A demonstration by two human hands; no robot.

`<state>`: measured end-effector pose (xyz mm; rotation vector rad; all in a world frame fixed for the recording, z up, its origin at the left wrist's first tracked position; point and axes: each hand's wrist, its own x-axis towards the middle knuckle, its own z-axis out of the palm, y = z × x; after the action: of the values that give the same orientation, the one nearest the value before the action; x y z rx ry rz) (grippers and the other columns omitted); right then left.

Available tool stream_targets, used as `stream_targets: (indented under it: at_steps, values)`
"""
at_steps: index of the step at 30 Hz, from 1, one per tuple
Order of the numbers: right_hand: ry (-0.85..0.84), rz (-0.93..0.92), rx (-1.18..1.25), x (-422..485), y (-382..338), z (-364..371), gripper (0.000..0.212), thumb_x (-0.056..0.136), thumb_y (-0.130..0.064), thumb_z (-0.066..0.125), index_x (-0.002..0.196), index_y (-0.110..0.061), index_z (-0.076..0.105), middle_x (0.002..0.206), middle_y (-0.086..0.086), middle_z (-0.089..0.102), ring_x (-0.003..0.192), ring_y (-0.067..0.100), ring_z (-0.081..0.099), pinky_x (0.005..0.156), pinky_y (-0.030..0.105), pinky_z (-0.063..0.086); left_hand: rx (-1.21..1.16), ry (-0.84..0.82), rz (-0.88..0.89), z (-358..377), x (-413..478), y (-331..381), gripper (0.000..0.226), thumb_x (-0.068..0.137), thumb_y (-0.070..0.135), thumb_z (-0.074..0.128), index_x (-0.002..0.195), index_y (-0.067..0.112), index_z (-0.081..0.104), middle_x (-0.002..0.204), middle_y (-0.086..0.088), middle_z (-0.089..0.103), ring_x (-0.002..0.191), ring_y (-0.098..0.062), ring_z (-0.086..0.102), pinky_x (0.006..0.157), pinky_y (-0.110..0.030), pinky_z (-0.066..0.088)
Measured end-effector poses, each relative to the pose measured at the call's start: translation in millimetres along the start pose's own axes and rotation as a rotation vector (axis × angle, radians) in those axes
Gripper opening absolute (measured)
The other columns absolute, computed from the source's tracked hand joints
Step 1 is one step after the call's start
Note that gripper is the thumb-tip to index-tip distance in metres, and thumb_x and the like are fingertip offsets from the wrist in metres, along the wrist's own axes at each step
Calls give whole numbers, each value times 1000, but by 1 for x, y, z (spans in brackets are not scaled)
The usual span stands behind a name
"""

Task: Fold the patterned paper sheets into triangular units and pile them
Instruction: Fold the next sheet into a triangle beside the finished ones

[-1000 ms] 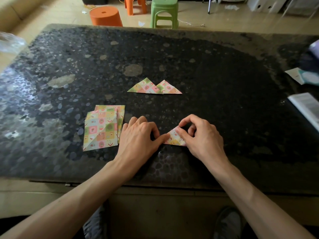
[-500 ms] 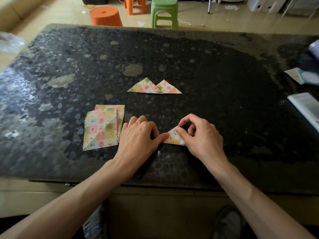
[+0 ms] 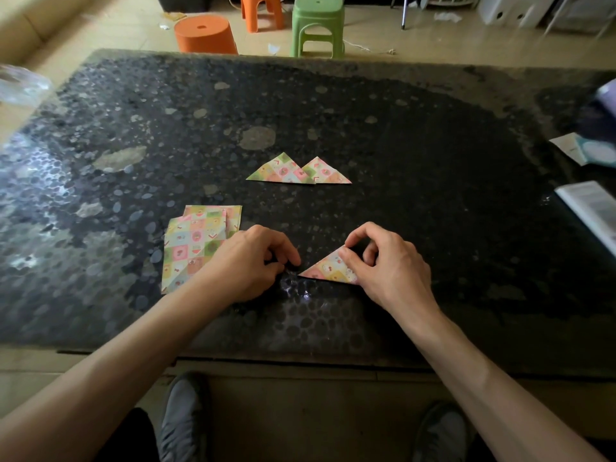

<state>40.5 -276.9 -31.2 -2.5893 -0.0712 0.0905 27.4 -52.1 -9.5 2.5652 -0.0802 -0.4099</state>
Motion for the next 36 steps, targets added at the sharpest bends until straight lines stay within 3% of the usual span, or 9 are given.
stream_targets:
  at_steps: [3, 7, 13, 24, 36]
  values:
    - [-2, 0, 4, 0, 0, 0, 16, 95, -47, 69, 104, -38, 59, 74, -13, 59, 69, 3, 58, 60, 23, 45, -14, 46, -5, 1, -1, -1, 22, 94, 18, 69, 96, 40, 73, 88, 21, 66, 85, 0, 60, 66, -14, 42]
    - [1, 2, -2, 0, 0, 1, 16, 95, -47, 69, 104, -38, 59, 75, -13, 58, 70, 3, 58, 61, 24, 48, -45, 108, 10, 6, -3, 2, 2, 92, 39, 72, 90, 40, 73, 85, 18, 69, 87, -2, 62, 70, -25, 50]
    - [7, -2, -11, 0, 0, 1, 16, 95, -47, 69, 104, -39, 58, 76, -14, 58, 70, 2, 57, 59, 22, 43, -35, 178, 6, 14, -3, 1, 18, 80, 53, 80, 86, 37, 75, 82, 16, 66, 80, 1, 59, 69, -30, 55]
    - [6, 2, -21, 1, 0, 1, 16, 95, -49, 68, 104, -39, 58, 75, -13, 58, 69, 3, 57, 59, 24, 45, 9, 195, -3, 16, -3, 3, 18, 78, 51, 83, 85, 39, 71, 81, 18, 59, 79, 1, 52, 61, -23, 42]
    - [-3, 4, -12, 0, -1, 0, 16, 96, -47, 68, 106, -38, 60, 76, -13, 58, 70, 3, 57, 59, 24, 43, -45, 137, 20, 12, -1, 0, 14, 81, 50, 81, 86, 39, 75, 86, 15, 61, 81, -2, 58, 72, -31, 53]
